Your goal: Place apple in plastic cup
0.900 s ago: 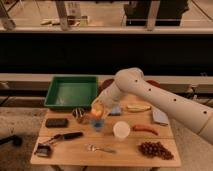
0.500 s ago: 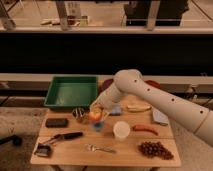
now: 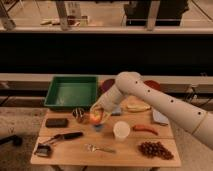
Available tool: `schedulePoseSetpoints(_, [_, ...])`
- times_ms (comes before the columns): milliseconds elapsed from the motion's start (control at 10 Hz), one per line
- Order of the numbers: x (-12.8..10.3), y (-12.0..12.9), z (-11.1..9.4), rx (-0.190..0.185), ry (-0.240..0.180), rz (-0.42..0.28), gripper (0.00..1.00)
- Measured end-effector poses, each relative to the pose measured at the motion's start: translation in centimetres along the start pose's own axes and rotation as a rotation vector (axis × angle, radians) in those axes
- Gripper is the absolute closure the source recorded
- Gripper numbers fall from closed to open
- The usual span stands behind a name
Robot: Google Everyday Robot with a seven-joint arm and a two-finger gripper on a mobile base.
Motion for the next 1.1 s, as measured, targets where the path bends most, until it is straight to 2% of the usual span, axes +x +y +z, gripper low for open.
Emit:
schedulePoseSetpoints(300, [0.34,-0.01,0.44,0.004,-0.008,-0.001,0.87])
schedulePoseSetpoints(400, [0.47,0.02,0.62,0.004,-0.011,-0.001,0.81])
schedulePoseSetpoints(1000, [0.68,0.18,1.02,-0.004,0.0,-0.018,0.23])
schedulePoseSetpoints(1100, [0.76,0.22,1.12,-0.005,0.0,-0.013,0.2])
